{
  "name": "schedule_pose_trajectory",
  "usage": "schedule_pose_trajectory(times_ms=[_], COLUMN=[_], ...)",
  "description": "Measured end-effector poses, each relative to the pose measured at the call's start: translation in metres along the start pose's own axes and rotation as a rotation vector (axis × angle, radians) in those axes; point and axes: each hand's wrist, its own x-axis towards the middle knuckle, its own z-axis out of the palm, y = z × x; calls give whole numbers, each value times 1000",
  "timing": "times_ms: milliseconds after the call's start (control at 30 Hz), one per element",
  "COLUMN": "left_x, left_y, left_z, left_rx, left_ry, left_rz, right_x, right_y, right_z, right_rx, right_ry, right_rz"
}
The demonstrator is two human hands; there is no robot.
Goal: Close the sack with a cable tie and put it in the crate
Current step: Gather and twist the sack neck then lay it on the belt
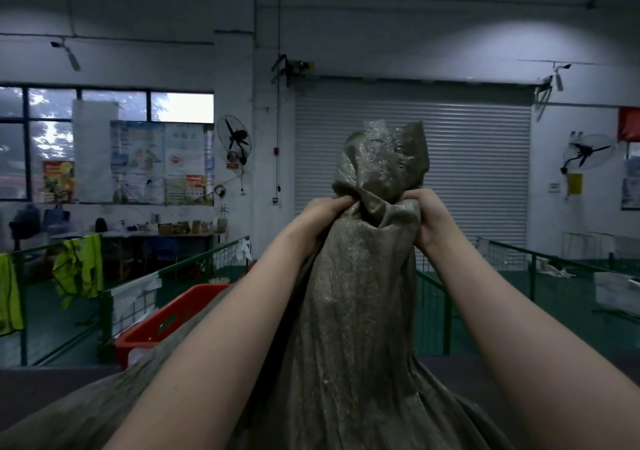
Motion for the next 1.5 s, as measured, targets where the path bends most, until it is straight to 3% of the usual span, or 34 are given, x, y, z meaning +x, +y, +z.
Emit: schedule_pose_trajectory(times_ms=[133, 267, 367, 433, 500, 600, 700, 767, 833, 933, 1000, 1167, 1367, 1500], left_x=[14, 12, 8, -1, -12, -12, -3, 8, 12, -4, -21, -21, 1, 13], left_y=[8, 24, 38, 46, 53, 59, 61, 57, 47, 32, 27, 27, 35, 45], left_z=[-18, -14, 1, 14, 23, 19, 0, -18, -32, -38, -30, -18, -29, -28], left_rx=[148, 323, 386, 160, -220, -336, -232, -40, 129, 292, 341, 82, 2, 155], left_ry=[392, 557, 477, 290, 119, -4, 175, 361, 445, 189, 0, 23, 344, 495], left_rz=[180, 361, 443, 420, 285, 256, 356, 383, 325, 49, -17, -27, 181, 368], right_x=[8, 11, 9, 7, 8, 8, 11, 12, 7, 0, -8, -22, 14, 18], right_y=[-5, -14, -24, -23, -19, -17, -17, -16, -17, -14, -5, 1, -17, -10], right_z=[-15, -15, 1, 18, 35, 45, 39, 36, 36, 34, 33, 33, 33, 17], right_rx=[-149, -231, -234, -222, -254, -209, -169, -102, -60, -1, 99, 65, -216, -393], right_ry=[308, 309, -68, -239, -264, -161, 69, 91, 59, -47, -192, -326, 55, 100], right_rz=[-50, -85, -17, -33, -65, -115, -100, -69, -12, 30, -44, -112, 46, 89])
